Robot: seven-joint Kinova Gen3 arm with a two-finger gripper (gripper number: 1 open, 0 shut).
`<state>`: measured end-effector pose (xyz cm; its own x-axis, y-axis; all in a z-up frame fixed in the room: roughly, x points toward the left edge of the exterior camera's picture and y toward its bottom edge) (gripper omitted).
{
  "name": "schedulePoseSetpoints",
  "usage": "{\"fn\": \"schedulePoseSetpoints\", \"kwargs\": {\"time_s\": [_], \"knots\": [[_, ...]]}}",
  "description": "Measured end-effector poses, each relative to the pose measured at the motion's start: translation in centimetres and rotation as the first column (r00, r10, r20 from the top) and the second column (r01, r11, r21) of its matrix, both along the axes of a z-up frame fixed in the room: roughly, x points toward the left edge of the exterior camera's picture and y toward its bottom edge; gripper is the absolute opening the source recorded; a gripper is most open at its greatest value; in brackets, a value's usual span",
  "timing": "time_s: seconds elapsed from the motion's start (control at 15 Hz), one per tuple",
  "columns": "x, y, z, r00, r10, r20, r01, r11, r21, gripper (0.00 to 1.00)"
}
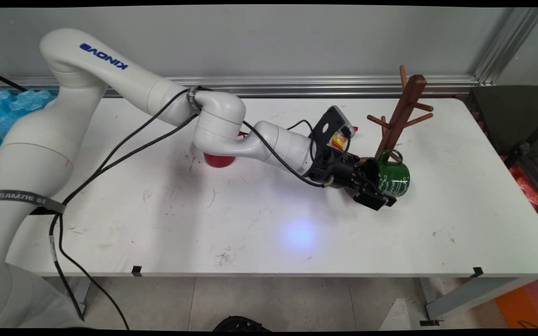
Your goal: Pick up the green mug from the rack, then place the picked object on the table
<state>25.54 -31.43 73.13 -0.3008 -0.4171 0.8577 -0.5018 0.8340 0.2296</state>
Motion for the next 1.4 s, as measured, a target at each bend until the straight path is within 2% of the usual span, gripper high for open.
{"fn": "schedulePoseSetpoints", "kwargs": {"time_s": [0.07,0.13,0.87,1.4], "knots": [[-0.2,0.0,-0.1,1.000,0.004,-0.004,-0.004,1.000,0.002,1.00],[-0.4,-0.1,-0.1,1.000,0.008,-0.007,-0.008,1.000,0.004,0.00],[-1.0,0.2,-0.5,1.000,0.024,-0.016,-0.024,1.000,0.018,0.00],[0.1,1.6,1.2,1.000,0.006,-0.027,-0.005,1.000,0.006,0.00]]}}
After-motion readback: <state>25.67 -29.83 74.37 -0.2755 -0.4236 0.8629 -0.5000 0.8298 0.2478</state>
